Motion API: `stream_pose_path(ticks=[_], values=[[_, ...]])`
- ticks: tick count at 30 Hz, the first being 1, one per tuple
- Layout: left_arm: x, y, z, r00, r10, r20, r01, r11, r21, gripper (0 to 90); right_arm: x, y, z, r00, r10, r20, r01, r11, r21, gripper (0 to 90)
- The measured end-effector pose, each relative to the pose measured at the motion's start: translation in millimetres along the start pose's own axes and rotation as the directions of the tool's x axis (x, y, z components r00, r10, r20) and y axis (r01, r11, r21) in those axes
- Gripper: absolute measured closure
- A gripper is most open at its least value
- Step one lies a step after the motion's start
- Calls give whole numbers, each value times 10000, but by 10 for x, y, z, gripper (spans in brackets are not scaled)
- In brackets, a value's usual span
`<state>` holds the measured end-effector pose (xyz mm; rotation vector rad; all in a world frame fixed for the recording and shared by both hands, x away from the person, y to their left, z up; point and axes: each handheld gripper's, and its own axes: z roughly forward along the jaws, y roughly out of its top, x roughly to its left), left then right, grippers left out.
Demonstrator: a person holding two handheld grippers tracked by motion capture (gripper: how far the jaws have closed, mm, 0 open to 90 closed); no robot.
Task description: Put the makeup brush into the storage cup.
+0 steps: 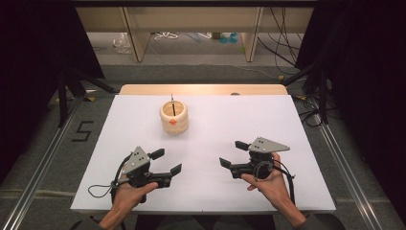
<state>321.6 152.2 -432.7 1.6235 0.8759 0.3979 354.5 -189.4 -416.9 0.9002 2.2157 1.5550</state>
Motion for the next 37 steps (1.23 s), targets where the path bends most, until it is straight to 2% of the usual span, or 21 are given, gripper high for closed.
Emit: stream_pose_path(ticks=[4, 6, 8, 9, 13, 37], values=[[-4, -1, 4, 10000, -35, 0, 35, 10000, -38, 160, -5, -31, -54, 10000, 64, 35, -63, 10000, -73, 165], [11, 4, 0, 9995, 272, 152, -272, 9996, 48, 160, -5, -46, -83, 9998, 145, 100, -144, 9999, -44, 165], [9, 4, 0, 9995, 264, 145, -265, 9996, 43, 160, -2, -66, -94, 9997, 235, 66, -234, 9994, -261, 165], [9, 3, 1, 9995, 265, 148, -265, 9996, 35, 160, -4, -67, -116, 9997, 228, 125, -227, 9997, -72, 165], [9, 4, 0, 9995, 281, 147, -282, 9996, 40, 160, -14, -85, -152, 9992, 397, 49, -396, 9991, -115, 165], [10, 5, 1, 9995, 282, 149, -282, 9996, 49, 160, -40, -111, -147, 9985, 546, 57, -545, 9984, -179, 164]])
